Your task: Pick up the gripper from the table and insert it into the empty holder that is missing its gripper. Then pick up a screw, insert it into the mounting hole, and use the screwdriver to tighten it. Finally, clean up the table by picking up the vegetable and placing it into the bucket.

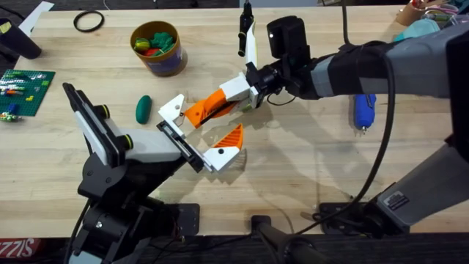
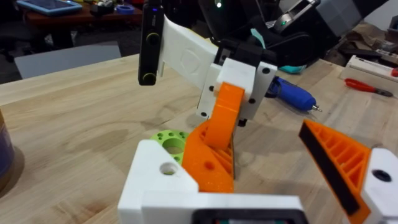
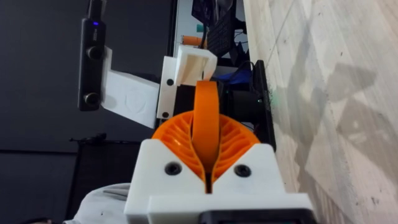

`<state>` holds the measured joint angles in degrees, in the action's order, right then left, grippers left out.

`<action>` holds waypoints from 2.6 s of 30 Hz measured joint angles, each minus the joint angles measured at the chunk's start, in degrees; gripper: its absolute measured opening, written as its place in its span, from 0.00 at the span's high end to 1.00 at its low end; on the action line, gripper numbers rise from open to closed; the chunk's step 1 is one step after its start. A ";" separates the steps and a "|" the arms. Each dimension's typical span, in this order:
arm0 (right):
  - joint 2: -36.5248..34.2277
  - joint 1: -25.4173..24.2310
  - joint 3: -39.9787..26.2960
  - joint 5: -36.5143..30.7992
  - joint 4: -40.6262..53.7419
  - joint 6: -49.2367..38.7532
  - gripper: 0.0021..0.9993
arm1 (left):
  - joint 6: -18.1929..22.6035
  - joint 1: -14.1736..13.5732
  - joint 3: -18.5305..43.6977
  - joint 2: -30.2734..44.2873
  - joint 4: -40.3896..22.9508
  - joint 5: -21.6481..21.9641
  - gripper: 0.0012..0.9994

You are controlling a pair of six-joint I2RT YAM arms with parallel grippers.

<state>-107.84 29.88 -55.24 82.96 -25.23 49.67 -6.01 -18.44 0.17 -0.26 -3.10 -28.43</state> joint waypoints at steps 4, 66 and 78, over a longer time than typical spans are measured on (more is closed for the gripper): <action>-0.03 -0.04 0.02 0.02 0.58 0.07 0.99 | -0.06 0.04 0.13 0.25 0.14 0.38 0.01; -2.92 1.62 -0.65 -1.26 -17.34 16.75 0.99 | -1.50 1.39 0.17 0.25 -0.29 -0.10 0.01; -2.92 3.68 -1.20 -1.69 -14.01 19.33 0.99 | -1.97 1.16 0.22 0.25 -0.45 -5.97 0.01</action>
<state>-110.76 33.56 -56.44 81.28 -39.24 69.00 -7.98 -17.28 0.38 -0.01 -3.55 -34.40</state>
